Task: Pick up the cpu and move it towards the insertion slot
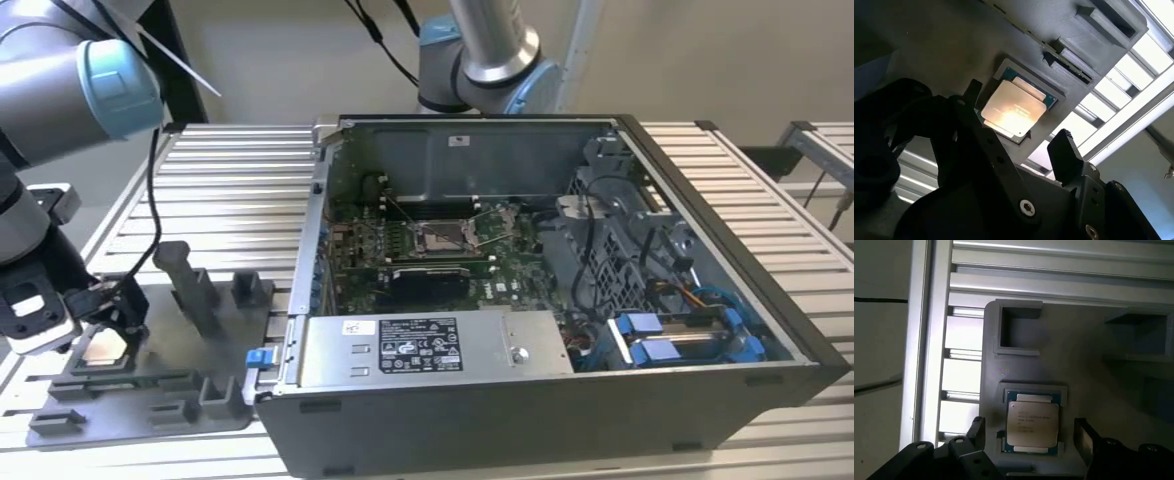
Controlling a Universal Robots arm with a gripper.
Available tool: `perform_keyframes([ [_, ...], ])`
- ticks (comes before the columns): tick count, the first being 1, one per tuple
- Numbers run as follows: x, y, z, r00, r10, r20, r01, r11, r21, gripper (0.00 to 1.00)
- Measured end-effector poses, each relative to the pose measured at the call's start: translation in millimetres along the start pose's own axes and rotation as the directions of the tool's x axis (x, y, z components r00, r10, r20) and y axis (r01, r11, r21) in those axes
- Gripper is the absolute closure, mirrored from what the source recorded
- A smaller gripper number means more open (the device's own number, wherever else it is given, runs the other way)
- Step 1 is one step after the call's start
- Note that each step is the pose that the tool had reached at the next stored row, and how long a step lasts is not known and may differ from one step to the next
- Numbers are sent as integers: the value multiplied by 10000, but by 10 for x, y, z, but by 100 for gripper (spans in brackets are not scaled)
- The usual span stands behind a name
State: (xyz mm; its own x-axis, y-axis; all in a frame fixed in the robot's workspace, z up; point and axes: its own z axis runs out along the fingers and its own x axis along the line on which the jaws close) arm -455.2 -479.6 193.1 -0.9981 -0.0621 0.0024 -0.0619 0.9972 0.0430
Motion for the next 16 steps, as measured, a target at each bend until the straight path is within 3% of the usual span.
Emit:
perform_keyframes([
  [14,-22,5,19,10000,9,-1,-9,10000,-7,0],
  [15,-22,5,20,10000,9,0,-9,10000,-8,100],
  [16,-22,5,20,10000,9,-1,-9,10000,-7,100],
])
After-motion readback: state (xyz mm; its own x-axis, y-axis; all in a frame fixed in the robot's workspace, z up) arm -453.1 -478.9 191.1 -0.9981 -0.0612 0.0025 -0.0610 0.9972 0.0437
